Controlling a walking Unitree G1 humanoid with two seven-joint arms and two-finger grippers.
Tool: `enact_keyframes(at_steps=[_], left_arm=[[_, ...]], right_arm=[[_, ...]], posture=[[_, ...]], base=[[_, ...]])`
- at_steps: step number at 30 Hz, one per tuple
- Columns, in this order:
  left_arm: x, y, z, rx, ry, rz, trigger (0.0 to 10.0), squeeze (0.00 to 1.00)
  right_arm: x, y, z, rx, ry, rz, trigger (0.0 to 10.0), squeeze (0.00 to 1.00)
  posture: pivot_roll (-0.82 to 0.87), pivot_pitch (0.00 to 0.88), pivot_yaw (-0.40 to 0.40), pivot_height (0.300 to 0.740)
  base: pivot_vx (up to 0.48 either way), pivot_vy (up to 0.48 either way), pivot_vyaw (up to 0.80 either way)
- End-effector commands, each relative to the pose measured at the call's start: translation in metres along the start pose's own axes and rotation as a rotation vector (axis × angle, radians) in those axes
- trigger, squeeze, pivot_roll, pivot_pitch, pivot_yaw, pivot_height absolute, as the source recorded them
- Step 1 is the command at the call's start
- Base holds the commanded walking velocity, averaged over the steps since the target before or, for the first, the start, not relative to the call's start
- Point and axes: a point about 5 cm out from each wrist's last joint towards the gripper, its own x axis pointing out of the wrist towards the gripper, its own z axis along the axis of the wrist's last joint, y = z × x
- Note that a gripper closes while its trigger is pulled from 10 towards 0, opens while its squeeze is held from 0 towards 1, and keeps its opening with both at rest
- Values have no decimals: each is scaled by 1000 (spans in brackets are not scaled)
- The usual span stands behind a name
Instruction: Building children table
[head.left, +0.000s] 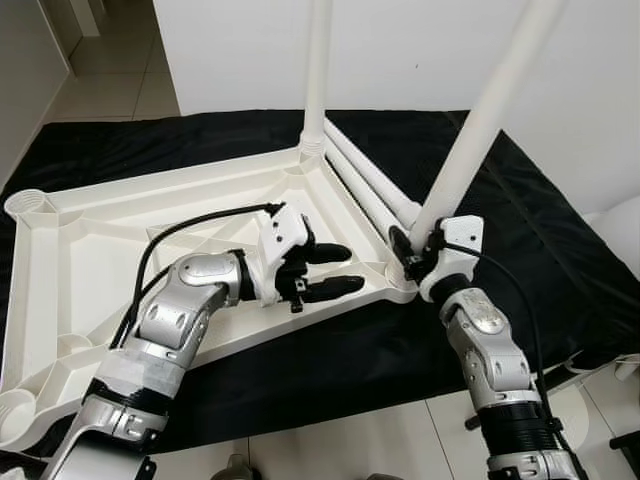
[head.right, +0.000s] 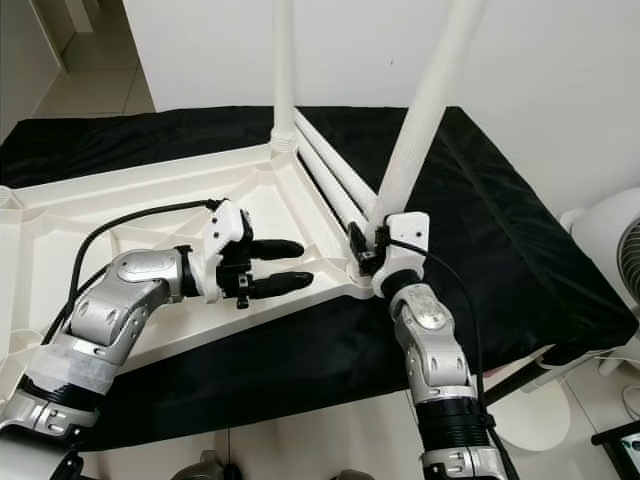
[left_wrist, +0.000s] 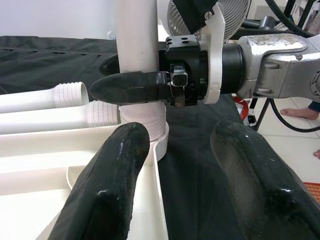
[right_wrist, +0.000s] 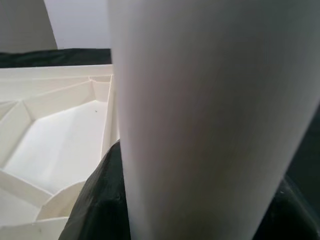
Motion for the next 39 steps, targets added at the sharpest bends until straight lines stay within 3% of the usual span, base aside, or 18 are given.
enact_keyframes(at_steps=[1, 14, 20, 25, 29, 39], left_arm=[[-1, 2, 2, 14, -2, 10, 10000, 0], [-2, 1, 2, 15, 2, 6, 10000, 0], [-1, -1, 1, 14, 2, -1, 10000, 0], [-1, -2, 1, 12, 3, -4, 10000, 0], [-1, -2, 1, 13, 3, -6, 10000, 0], [-2, -2, 1, 13, 4, -2, 10000, 0]], right_arm=[[-12, 0, -34, -8, 146, -37, 10000, 0], [-14, 9, -34, 95, 98, -218, 10000, 0], [-5, 20, -27, 146, 70, -447, 10000, 0], [-3, 26, -26, 124, 64, -546, 10000, 0], [0, 35, -21, 117, 51, -547, 10000, 0], [2, 39, -16, 110, 7, -532, 10000, 0]], posture=[[15, 16, -11, 740], [13, 10, -11, 740], [19, 0, -18, 740], [20, 0, -22, 740], [22, 0, -28, 740], [26, 0, -32, 740]], base=[[0, 0, 0], [0, 0, 0], [0, 0, 0], [0, 0, 0], [0, 0, 0], [0, 0, 0]])
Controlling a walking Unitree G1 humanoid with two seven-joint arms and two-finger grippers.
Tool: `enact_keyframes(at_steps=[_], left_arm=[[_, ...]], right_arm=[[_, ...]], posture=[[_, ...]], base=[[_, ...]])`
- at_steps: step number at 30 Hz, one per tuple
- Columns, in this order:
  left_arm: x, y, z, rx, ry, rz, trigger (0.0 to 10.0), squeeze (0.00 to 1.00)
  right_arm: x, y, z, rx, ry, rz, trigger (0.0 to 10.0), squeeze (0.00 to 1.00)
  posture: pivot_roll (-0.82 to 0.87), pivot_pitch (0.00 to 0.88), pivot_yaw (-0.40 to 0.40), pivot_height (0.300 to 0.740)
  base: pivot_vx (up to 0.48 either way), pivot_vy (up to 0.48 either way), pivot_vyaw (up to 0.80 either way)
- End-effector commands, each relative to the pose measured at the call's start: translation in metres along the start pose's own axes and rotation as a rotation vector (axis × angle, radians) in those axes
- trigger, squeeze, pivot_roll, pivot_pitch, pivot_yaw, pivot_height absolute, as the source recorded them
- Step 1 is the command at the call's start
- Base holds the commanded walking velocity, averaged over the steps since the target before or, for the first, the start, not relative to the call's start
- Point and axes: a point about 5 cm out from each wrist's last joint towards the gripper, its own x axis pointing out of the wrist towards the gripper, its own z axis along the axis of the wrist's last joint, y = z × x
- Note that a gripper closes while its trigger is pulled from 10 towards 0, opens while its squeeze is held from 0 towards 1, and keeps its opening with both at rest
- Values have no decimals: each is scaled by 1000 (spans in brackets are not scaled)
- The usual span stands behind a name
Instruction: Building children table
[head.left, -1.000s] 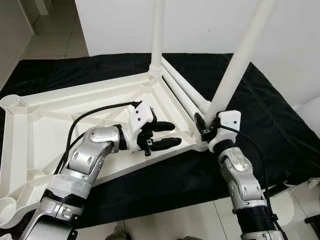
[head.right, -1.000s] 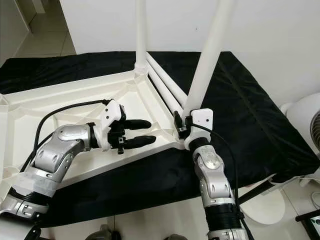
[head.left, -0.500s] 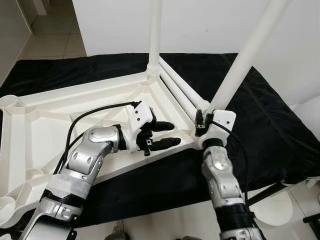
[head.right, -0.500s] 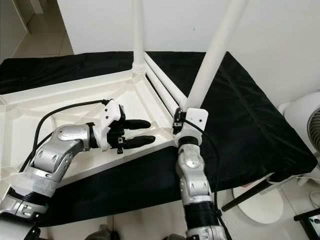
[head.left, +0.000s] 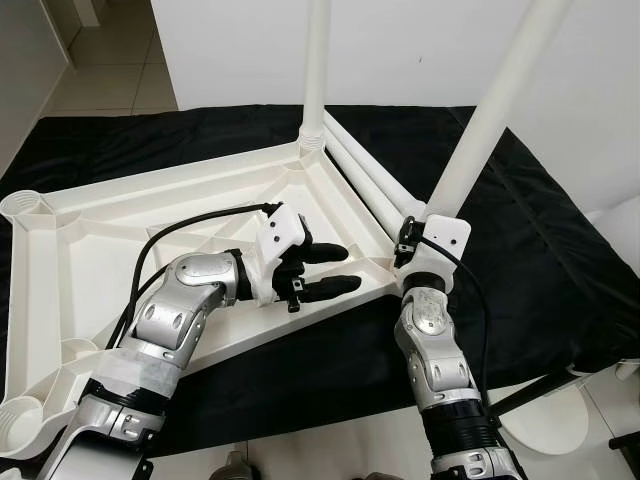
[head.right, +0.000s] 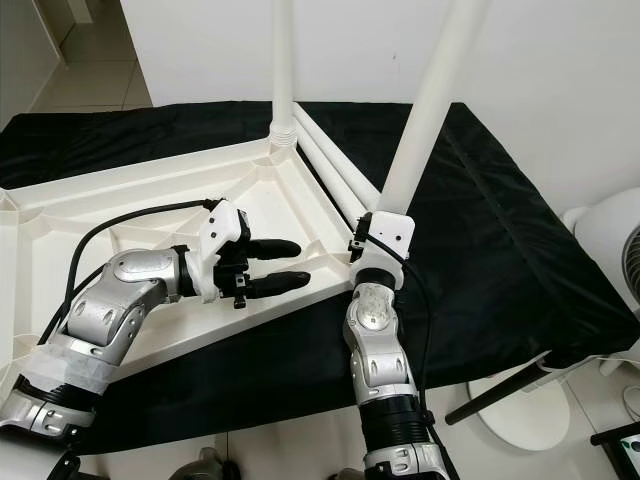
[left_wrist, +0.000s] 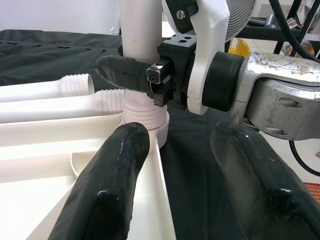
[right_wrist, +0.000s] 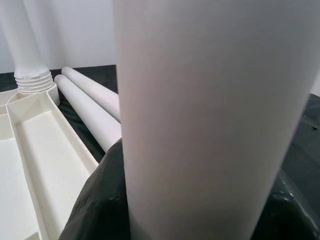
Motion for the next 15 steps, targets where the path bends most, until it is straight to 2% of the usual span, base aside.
enact_keyframes(at_steps=[1, 2, 3, 4, 8, 14, 15], left_arm=[[1, -3, 1, 10, -5, -5, 10000, 0], [1, -3, 1, 10, -5, -5, 10000, 0], [1, -3, 1, 10, -5, -4, 10000, 0], [1, -3, 1, 10, -5, -3, 10000, 0], [1, -3, 1, 9, -7, -4, 10000, 0], [1, -3, 1, 9, -8, -5, 10000, 0], [1, -3, 1, 9, -8, -5, 10000, 0]], right_arm=[[-10, 2, -19, 15, 83, -13, 10000, 0], [-10, 2, -19, 15, 83, -13, 10000, 0], [-10, 0, -17, 21, 63, -9, 10000, 576], [-9, -1, -17, 23, 52, -10, 10000, 1000], [-9, -7, -9, 67, -12, 43, 10000, 1000], [-6, -19, -2, 39, -73, 123, 10000, 1000], [-4, -23, -1, 33, -87, 164, 10000, 0]], posture=[[26, 0, -32, 740], [26, 0, -32, 740], [26, 0, -32, 740], [26, 0, -32, 740], [24, 0, -32, 740], [21, 0, -29, 740], [17, 0, -23, 740]], base=[[0, 0, 0], [0, 0, 0], [0, 0, 0], [0, 0, 0], [0, 0, 0], [0, 0, 0], [0, 0, 0]])
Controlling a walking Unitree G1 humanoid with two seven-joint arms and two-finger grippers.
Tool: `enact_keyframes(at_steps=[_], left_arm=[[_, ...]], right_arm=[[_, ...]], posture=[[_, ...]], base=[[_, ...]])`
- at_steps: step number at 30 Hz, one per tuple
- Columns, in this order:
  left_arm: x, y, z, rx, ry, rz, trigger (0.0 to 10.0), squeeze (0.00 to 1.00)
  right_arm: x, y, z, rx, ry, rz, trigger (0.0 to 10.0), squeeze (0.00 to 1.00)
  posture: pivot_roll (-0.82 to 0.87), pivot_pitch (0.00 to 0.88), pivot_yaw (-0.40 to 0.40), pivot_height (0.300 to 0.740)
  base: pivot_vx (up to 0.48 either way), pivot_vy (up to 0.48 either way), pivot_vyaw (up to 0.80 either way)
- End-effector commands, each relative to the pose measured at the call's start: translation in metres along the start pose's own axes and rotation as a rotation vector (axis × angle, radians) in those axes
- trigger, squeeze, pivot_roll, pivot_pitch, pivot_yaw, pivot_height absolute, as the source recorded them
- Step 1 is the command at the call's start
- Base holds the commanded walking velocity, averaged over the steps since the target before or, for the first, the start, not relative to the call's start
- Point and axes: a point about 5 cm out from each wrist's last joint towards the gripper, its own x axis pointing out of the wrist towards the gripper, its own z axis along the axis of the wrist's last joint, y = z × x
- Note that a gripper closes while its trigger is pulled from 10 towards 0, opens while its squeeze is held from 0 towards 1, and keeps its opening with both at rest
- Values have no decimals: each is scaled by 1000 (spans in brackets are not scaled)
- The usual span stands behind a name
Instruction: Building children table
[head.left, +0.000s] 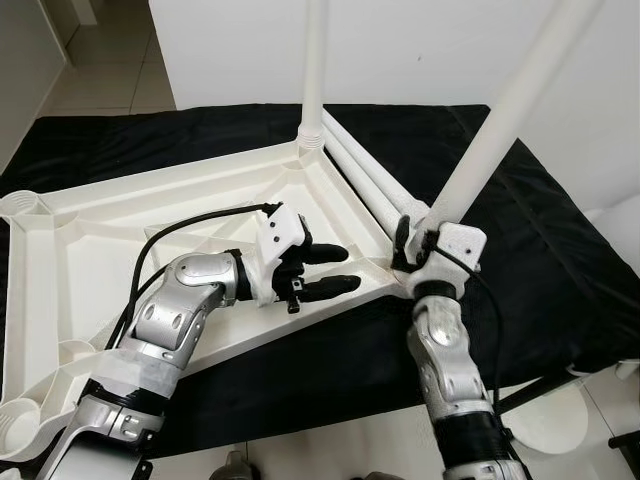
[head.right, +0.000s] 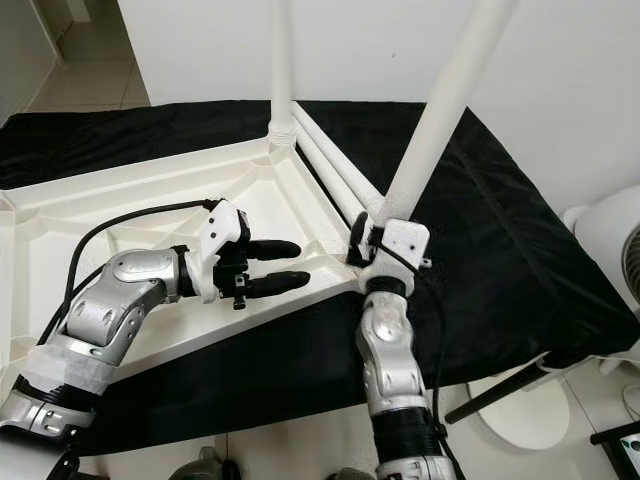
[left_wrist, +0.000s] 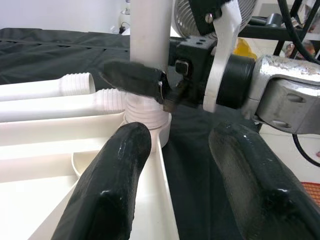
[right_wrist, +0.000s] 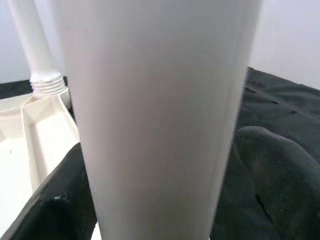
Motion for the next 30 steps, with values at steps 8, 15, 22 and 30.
enact_keyframes(at_steps=[8, 15, 22, 30], left_arm=[[2, -2, 2, 10, -8, -9, 10000, 0], [3, 0, 3, 11, -8, -5, 10000, 0], [3, 1, 5, 12, -12, -2, 10000, 0], [6, 2, 8, 15, -23, -10, 10000, 0]], right_arm=[[8, -25, 3, -56, -20, 237, 10000, 0], [9, -39, 2, -117, -6, 423, 10000, 0], [17, -46, 1, -105, 24, 526, 0, 0], [38, -52, 7, -106, 33, 619, 0, 0]], posture=[[11, 7, -15, 740], [11, 14, -8, 740], [7, 19, 4, 740], [13, 19, 5, 740]], base=[[0, 0, 0], [0, 0, 0], [0, 0, 0], [0, 0, 0]])
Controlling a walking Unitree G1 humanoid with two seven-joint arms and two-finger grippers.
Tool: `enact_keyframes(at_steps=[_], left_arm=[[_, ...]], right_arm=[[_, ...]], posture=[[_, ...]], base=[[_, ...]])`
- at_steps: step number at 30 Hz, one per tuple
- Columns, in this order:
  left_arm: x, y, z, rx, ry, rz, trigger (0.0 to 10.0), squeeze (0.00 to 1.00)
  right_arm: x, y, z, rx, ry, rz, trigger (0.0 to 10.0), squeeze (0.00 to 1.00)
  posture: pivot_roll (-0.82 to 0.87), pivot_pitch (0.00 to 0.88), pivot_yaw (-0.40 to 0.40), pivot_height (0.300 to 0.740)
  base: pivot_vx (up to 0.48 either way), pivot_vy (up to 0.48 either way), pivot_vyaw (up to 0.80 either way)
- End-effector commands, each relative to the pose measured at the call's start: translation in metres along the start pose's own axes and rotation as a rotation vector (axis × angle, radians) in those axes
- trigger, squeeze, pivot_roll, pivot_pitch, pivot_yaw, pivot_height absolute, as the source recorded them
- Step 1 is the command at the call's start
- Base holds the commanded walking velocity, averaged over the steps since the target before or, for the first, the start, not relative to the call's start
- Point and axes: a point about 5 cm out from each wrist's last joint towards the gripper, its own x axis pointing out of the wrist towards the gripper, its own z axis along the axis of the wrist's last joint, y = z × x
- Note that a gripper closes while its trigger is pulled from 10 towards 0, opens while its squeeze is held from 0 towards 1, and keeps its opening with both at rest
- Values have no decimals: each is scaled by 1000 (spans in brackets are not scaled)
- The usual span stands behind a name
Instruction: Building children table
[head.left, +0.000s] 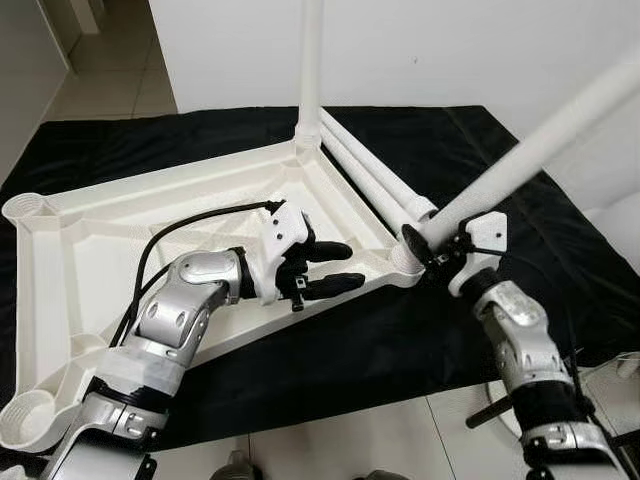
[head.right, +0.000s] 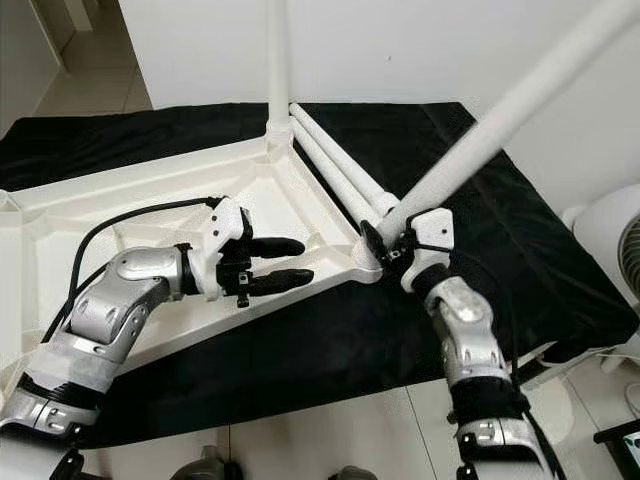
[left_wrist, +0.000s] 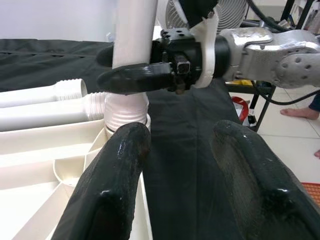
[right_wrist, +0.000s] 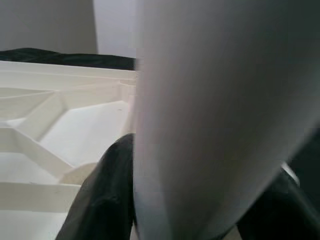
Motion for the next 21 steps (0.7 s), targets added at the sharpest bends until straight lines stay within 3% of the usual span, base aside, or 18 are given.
enact_keyframes(at_steps=[1, 8, 9, 10, 21], left_arm=[[2, 1, 3, 9, -2, -1, 10000, 0], [2, 3, 4, 10, -3, 5, 10000, 0], [2, 3, 4, 11, -4, 5, 10000, 0], [2, 3, 4, 12, -4, 6, 10000, 0], [0, 5, 5, 18, -4, 23, 10000, 0]], right_arm=[[-2, -6, 0, 10, -4, -8, 0, 0], [5, -9, -1, 45, 15, 27, 0, 0], [6, -10, -3, 68, 32, 20, 4235, 0], [7, -9, -7, 75, 56, 15, 10000, 0], [0, 1, -10, 62, 144, 99, 10000, 0]], posture=[[13, 19, 5, 740], [14, 19, 5, 740], [14, 19, 5, 740], [16, 19, 4, 740], [15, 23, -6, 740]], base=[[0, 0, 0], [0, 0, 0], [0, 0, 0], [0, 0, 0], [0, 0, 0]])
